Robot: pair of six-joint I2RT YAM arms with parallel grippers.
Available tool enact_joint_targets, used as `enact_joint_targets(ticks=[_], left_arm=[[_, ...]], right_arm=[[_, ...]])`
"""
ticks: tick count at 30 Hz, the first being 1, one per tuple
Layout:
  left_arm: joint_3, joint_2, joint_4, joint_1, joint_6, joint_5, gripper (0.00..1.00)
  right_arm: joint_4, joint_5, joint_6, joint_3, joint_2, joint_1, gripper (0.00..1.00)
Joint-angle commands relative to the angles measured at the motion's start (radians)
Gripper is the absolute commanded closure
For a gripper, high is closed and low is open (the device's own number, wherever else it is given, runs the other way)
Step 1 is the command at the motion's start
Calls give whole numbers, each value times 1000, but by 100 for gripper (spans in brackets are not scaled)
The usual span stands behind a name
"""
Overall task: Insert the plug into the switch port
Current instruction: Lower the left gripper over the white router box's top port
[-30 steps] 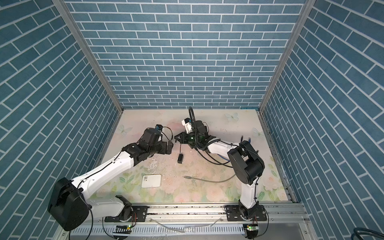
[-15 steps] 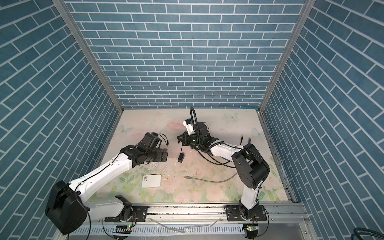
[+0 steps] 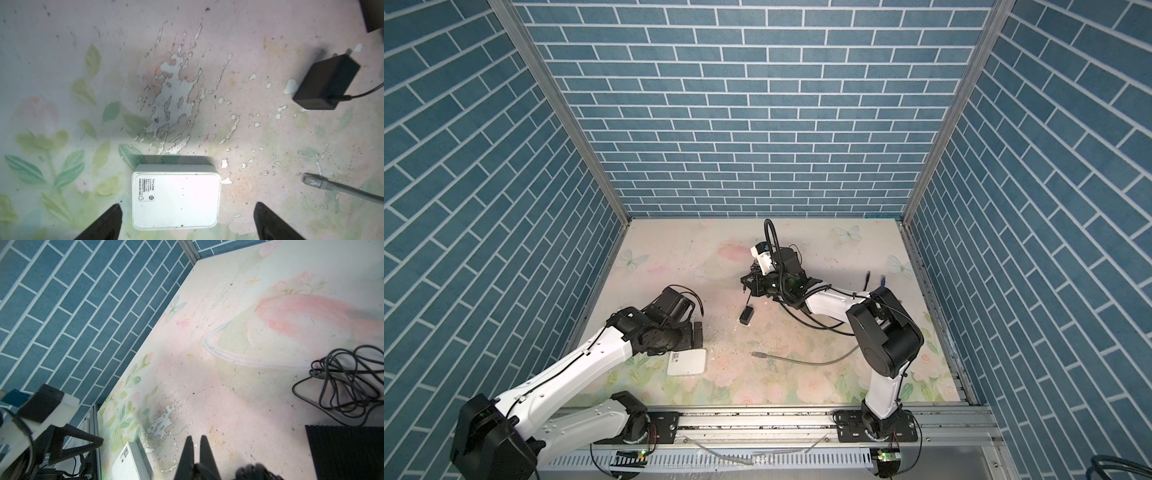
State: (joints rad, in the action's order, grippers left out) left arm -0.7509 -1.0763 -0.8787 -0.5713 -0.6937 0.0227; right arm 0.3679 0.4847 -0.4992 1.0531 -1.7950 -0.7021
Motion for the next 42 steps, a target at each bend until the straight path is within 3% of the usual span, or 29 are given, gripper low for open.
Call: enact_joint_targets(ticks=[1, 14, 21, 30, 35, 42], left_arm=[[13, -2, -56, -8, -24, -13, 0], [12, 1, -179, -23, -59, -24, 1], [124, 73, -81, -23, -142, -179, 1], [238, 102, 81, -24, -246, -281, 0], [257, 49, 172, -24, -259, -261, 0], [217, -27, 158, -24, -213, -124, 0]], right_arm=[[29, 25, 19, -31, -5, 0, 100], [48, 32, 13, -56, -9, 1, 100], [53, 35, 11, -55, -12, 3, 100], [78, 37, -2, -65, -21, 2, 100], [68, 43, 7, -55, -26, 3, 100], [37, 38, 36, -48, -15, 4, 100]])
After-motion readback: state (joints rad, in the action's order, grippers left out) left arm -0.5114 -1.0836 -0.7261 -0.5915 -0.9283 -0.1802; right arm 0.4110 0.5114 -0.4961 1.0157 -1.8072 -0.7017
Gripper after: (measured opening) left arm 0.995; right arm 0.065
